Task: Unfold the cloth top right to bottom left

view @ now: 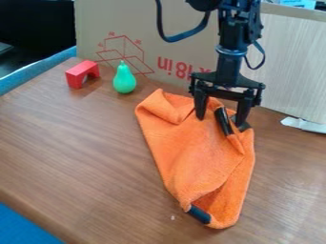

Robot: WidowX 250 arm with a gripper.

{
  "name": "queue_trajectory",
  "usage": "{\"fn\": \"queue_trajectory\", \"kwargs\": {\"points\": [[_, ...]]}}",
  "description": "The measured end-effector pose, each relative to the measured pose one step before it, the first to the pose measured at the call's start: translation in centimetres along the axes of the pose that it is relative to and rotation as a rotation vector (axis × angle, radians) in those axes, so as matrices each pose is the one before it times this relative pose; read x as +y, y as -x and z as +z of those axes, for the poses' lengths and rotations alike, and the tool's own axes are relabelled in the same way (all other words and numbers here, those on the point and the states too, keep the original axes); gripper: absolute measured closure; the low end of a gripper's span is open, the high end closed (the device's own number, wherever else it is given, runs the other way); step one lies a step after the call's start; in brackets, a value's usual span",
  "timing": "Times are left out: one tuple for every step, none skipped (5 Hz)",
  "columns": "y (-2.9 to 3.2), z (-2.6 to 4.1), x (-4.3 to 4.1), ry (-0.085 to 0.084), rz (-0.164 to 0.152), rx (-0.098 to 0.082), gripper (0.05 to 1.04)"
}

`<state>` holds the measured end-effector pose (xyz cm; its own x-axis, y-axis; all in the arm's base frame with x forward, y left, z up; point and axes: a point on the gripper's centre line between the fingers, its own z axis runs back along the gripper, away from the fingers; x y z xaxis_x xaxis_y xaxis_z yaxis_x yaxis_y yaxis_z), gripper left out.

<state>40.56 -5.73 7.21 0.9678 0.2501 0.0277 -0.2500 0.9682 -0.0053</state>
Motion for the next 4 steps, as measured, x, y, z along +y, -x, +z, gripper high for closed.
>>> {"fn": "queue_trajectory", "kwargs": {"points": [[-0.422, -0.090, -0.239, -0.0034, 0.0017, -0.0031, 0.081], [-0.250, -0.132, -0.215, -0.0046, 0.0028, -0.0037, 0.082], [-0.013, -0.080, -0.121, -0.0018, -0.0035, 0.0008, 0.129], [0.336, -0.073, 0.114, 0.0083, 0.0093, -0.0148, 0.365]]}}
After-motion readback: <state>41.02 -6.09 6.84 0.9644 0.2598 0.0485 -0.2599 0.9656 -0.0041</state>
